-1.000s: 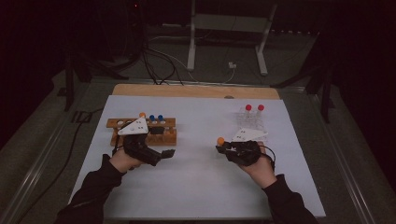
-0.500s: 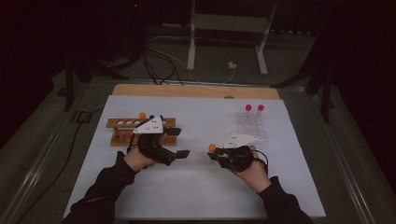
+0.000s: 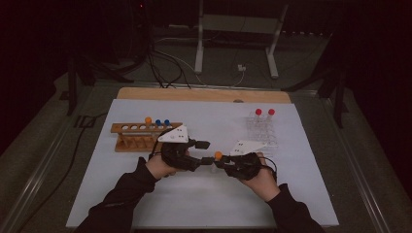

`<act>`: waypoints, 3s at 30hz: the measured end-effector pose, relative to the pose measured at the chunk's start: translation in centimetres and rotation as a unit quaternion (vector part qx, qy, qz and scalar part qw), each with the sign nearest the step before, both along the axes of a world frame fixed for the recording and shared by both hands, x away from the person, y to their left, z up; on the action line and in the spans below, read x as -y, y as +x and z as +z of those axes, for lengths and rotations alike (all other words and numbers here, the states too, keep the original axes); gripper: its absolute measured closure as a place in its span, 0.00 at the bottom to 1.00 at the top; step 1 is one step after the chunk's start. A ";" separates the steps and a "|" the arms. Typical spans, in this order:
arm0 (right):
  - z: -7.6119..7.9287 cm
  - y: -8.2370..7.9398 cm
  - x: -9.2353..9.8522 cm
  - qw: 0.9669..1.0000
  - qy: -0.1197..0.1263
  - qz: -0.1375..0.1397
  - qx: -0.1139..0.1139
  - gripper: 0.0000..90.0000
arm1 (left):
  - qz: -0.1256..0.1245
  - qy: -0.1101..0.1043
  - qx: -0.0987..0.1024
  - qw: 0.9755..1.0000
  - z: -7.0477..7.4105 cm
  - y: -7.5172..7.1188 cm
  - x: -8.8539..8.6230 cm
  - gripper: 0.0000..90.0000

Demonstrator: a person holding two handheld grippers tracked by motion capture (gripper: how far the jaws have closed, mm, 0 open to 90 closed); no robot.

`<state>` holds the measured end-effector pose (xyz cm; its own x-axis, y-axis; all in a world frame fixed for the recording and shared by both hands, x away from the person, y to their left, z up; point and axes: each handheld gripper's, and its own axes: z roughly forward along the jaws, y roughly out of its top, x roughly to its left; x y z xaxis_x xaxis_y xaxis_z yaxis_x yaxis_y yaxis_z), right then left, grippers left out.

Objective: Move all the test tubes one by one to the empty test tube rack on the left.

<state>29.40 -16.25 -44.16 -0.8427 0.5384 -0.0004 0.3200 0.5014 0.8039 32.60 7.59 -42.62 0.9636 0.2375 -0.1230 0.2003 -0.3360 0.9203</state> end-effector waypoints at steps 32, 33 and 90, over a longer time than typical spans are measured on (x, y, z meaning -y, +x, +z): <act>0.7 0.3 1.1 0.999 0.044 -0.024 0.002 0.48 | 0.016 0.009 0.027 0.999 0.9 0.5 0.2 0.79; 0.8 0.3 1.1 0.998 0.047 -0.028 0.002 0.43 | 0.018 0.009 0.027 0.999 1.0 0.5 -0.1 0.79; 0.9 0.3 2.3 0.995 0.093 -0.037 0.005 0.00 | 0.315 0.028 0.040 0.948 0.9 6.6 -18.6 0.79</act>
